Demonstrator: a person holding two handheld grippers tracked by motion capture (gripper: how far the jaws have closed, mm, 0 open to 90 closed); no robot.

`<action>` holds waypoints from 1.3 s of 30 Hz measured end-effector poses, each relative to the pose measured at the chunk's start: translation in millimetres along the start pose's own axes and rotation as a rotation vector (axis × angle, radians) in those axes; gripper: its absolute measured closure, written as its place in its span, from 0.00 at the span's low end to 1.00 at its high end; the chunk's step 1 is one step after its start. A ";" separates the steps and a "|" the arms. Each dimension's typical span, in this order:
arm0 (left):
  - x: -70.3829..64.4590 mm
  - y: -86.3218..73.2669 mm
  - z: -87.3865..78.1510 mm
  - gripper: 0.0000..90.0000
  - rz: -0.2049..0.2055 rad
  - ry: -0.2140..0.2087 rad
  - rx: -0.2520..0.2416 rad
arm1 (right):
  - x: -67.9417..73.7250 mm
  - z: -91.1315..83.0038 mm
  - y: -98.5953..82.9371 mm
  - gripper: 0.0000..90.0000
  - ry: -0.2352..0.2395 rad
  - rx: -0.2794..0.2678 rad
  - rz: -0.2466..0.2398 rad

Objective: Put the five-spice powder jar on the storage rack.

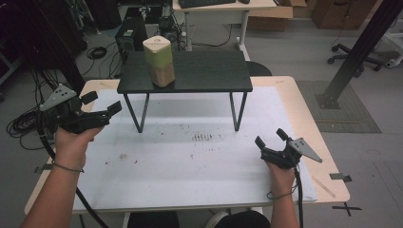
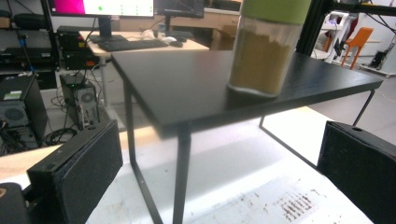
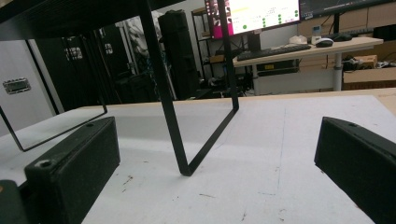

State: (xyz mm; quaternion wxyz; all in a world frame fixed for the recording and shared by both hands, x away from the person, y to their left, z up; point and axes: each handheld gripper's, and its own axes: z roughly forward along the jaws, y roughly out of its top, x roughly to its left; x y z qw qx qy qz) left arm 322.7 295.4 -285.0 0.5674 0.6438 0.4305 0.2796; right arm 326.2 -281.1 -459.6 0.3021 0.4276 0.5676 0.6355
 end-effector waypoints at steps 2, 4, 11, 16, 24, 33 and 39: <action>0.7 -3.3 -0.3 0.00 -0.005 0.000 -0.002 | 0.2 0.0 0.0 0.00 0.001 0.001 0.002; 1.8 -11.4 -0.1 0.00 -0.011 0.002 -0.001 | 0.1 0.2 0.0 0.00 0.002 0.000 0.000; 2.4 -39.5 6.6 0.00 -0.023 0.007 0.015 | 0.3 0.4 -0.1 0.00 0.005 0.004 -0.002; 3.5 -52.7 10.1 0.00 -0.026 0.021 0.024 | 0.4 0.5 -0.1 0.00 0.008 0.006 -0.002; 4.2 -75.0 12.7 0.00 -0.023 0.022 -0.003 | 0.8 0.6 0.0 0.00 0.011 0.008 -0.004; 6.6 -101.4 21.7 0.00 -0.044 0.024 0.002 | 1.2 1.0 -0.1 0.00 0.011 0.013 -0.007; 4.9 -117.5 30.8 0.00 -0.027 0.015 0.017 | 1.3 1.3 -0.1 0.00 0.010 0.014 -0.009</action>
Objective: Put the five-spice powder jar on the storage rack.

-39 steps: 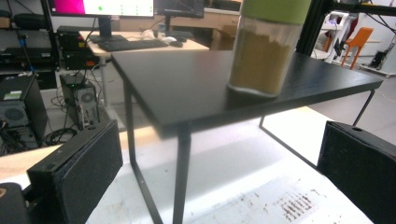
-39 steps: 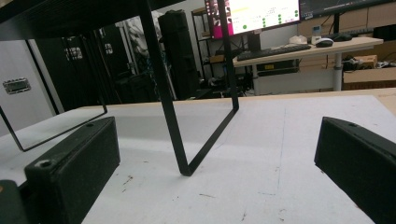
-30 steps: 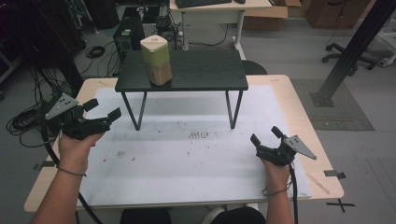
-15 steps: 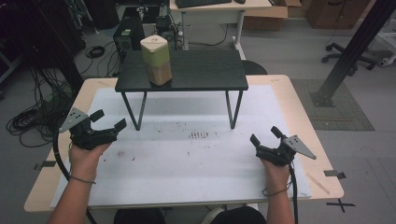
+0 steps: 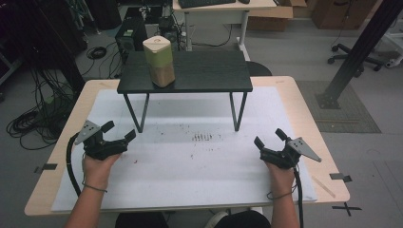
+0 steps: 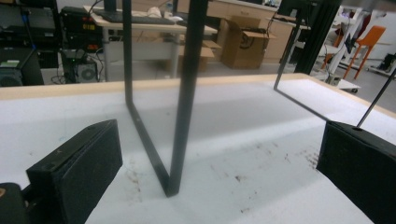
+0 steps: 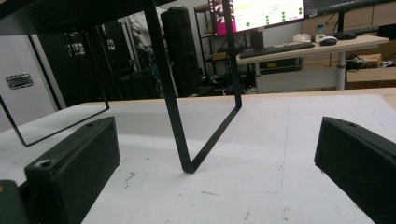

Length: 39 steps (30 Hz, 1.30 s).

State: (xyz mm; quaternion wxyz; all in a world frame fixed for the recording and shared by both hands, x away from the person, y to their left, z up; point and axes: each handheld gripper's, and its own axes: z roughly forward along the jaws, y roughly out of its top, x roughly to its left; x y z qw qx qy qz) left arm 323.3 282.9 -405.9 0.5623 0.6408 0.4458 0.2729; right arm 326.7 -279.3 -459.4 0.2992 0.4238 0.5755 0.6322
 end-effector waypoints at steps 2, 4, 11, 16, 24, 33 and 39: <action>-0.9 -3.9 2.6 0.00 0.006 -0.005 0.000 | -0.1 0.1 0.0 0.00 -0.001 0.000 0.000; -0.8 -7.3 4.5 0.00 0.004 -0.010 -0.005 | 0.0 0.2 0.0 0.00 -0.001 0.001 -0.001; 0.4 -17.6 10.1 0.00 -0.004 -0.016 -0.004 | 0.2 0.5 0.0 0.00 -0.002 0.003 -0.004; 0.7 -23.8 13.4 0.00 -0.005 -0.023 0.003 | 0.3 0.4 0.0 0.00 -0.002 0.002 -0.002; -2.5 -38.0 20.7 0.00 0.001 -0.010 0.010 | 0.6 0.5 0.0 0.00 -0.006 0.004 -0.006; -3.3 -48.1 18.5 0.00 0.005 -0.005 -0.043 | 0.7 0.7 0.0 0.00 -0.007 0.008 -0.006; -3.9 -50.8 16.2 0.00 0.021 -0.028 -0.071 | 0.4 1.6 -0.1 0.00 -0.005 0.014 -0.007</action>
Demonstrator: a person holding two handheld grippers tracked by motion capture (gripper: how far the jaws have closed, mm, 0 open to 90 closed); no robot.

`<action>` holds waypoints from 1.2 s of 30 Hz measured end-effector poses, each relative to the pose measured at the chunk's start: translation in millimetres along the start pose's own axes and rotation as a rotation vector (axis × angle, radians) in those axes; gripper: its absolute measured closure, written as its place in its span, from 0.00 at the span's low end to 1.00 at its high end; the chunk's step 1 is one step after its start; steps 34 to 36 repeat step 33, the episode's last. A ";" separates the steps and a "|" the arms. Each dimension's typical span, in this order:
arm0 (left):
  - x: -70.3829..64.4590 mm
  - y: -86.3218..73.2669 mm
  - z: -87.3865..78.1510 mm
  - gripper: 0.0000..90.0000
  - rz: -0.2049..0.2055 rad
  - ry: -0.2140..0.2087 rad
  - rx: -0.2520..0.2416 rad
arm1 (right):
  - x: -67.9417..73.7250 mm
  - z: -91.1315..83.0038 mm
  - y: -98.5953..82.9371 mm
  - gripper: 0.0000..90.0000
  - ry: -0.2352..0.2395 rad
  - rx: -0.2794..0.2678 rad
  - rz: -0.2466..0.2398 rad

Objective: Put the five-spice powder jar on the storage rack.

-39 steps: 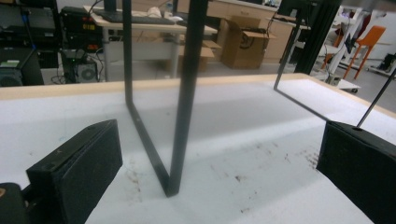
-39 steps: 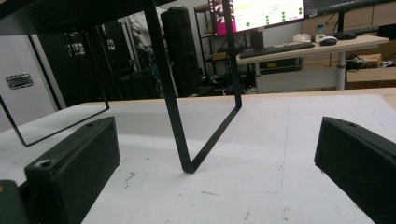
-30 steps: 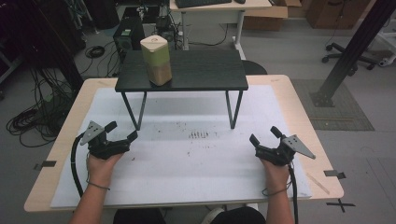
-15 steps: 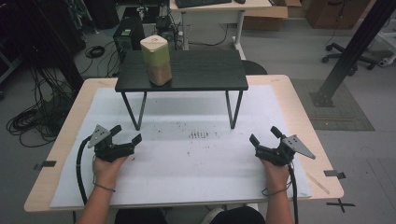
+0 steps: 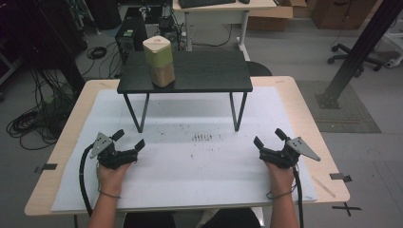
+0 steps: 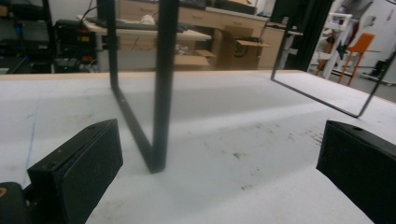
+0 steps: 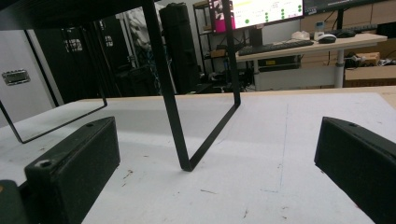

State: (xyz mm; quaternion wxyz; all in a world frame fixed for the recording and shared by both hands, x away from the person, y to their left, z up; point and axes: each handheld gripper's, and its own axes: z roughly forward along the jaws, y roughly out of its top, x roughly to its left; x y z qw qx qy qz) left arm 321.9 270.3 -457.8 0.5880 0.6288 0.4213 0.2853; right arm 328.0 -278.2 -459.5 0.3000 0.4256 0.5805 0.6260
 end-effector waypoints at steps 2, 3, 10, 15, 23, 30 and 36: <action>-2.9 -0.3 -0.1 0.00 0.023 -0.009 0.003 | 0.0 -0.2 0.0 0.00 0.001 -0.001 0.001; -4.1 -0.4 -0.1 0.00 0.036 -0.008 0.005 | -0.1 -0.4 -0.1 0.00 0.001 -0.003 0.001; -5.9 -0.8 0.1 0.00 0.052 0.003 0.013 | -0.5 -0.4 -0.1 0.00 0.005 -0.004 0.005; -5.6 -1.0 -0.1 0.00 0.049 0.002 0.012 | -0.4 -0.6 -0.1 0.00 0.005 -0.004 0.005; -5.2 -1.2 -0.7 0.00 0.040 0.006 0.007 | 0.0 -0.4 -0.1 0.00 0.002 -0.002 0.002; -4.3 -1.3 -0.3 0.00 0.037 0.004 0.002 | -0.2 -0.4 0.0 0.00 0.003 -0.002 0.002; -4.9 -1.3 -0.8 0.00 0.041 0.002 0.005 | 0.4 -0.6 -0.1 0.00 0.001 -0.002 0.002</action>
